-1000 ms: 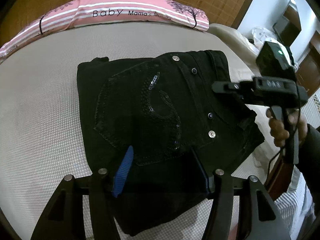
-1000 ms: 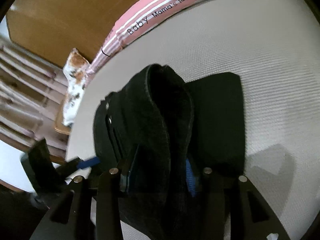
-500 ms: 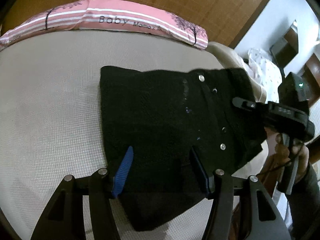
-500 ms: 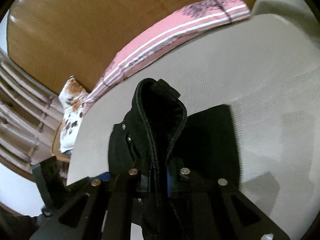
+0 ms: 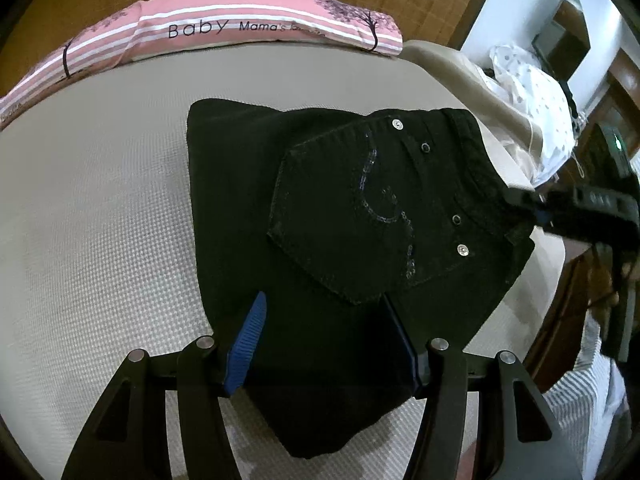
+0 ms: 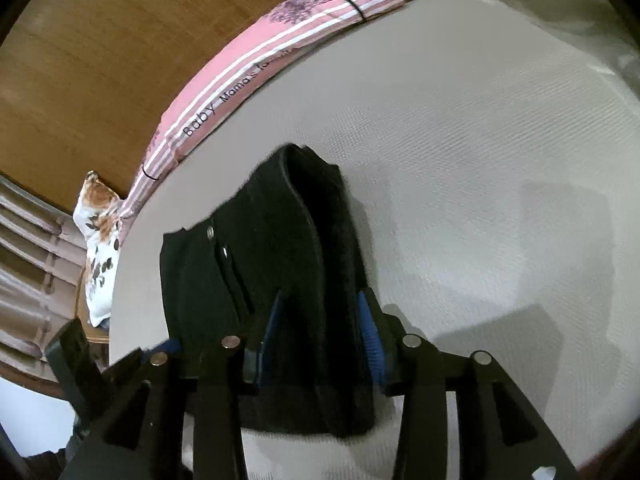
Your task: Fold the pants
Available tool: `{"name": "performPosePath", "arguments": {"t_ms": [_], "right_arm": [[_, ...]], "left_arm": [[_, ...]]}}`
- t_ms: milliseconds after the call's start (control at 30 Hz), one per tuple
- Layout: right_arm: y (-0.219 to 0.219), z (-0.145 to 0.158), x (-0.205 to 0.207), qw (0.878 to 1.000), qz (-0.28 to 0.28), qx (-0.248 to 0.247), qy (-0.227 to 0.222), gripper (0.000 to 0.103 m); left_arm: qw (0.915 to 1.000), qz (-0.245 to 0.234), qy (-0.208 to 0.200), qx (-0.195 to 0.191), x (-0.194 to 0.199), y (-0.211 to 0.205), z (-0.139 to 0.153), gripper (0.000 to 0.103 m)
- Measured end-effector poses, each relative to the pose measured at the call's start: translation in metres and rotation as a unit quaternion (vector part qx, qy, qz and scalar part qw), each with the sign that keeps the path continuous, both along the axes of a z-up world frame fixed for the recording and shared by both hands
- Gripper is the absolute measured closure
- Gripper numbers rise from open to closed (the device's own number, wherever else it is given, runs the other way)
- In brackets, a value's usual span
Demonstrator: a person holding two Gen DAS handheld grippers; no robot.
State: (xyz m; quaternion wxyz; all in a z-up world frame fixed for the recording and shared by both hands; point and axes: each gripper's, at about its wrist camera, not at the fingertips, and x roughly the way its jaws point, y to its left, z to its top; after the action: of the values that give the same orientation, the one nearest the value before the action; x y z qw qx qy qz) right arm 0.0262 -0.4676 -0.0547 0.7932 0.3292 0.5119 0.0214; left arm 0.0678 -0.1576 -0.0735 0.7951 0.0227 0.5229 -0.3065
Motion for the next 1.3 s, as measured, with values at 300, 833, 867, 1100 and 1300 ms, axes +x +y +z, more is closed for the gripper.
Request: {"name": "performPosePath", "arguments": {"t_ms": [300, 833, 867, 1100, 1300], "right_arm": [[0.023, 0.016, -0.026, 0.997, 0.005, -0.072, -0.012, 0.088], [0.034, 0.007, -0.038, 0.993, -0.012, -0.113, 0.013, 0.092], [0.033, 0.006, -0.038, 0.994, -0.014, -0.11, 0.015, 0.092], [0.034, 0.008, -0.038, 0.994, -0.022, -0.105, 0.017, 0.086], [0.033, 0.011, -0.04, 0.994, -0.032, -0.104, 0.018, 0.085]], "left_arm": [[0.9999, 0.002, -0.001, 0.015, -0.008, 0.005, 0.004, 0.043], [0.9975, -0.004, -0.015, 0.068, -0.02, 0.011, -0.005, 0.042], [0.9976, -0.002, -0.014, 0.068, -0.021, 0.011, -0.005, 0.042], [0.9972, 0.003, -0.018, 0.073, -0.024, 0.012, -0.006, 0.042], [0.998, 0.016, 0.0, 0.061, -0.02, 0.017, -0.009, 0.037]]}}
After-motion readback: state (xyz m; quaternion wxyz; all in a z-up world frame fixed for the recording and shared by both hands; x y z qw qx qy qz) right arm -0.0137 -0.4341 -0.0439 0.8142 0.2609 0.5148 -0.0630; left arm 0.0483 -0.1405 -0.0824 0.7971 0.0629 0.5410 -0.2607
